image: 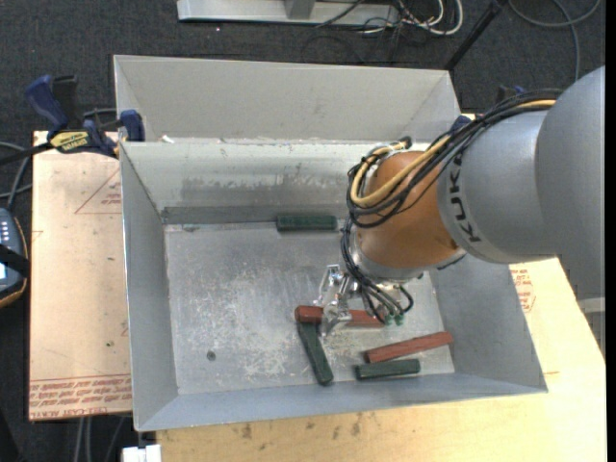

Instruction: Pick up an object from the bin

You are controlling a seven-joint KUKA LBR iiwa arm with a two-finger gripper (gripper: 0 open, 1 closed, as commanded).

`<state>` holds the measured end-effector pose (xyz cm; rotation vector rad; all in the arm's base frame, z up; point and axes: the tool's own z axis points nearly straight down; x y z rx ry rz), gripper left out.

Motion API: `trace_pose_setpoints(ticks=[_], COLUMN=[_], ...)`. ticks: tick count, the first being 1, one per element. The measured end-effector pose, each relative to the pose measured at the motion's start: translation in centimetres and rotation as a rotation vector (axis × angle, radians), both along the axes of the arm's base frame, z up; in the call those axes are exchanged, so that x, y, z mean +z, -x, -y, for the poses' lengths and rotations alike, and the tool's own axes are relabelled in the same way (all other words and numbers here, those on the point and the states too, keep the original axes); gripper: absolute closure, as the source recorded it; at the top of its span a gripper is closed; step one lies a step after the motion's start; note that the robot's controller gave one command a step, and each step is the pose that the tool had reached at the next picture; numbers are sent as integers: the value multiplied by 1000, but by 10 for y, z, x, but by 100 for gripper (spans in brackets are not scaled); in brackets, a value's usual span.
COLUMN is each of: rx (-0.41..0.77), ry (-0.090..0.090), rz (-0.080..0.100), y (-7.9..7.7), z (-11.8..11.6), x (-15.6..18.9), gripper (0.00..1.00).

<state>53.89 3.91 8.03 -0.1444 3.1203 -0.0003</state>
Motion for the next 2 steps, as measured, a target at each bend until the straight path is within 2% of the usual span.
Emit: trace_pose_setpoints(ticks=[1, 2], rx=[0, 0], ry=[0, 0], rz=[0, -12], y=[0, 3], z=[0, 0], x=[0, 4], gripper=[100, 100])
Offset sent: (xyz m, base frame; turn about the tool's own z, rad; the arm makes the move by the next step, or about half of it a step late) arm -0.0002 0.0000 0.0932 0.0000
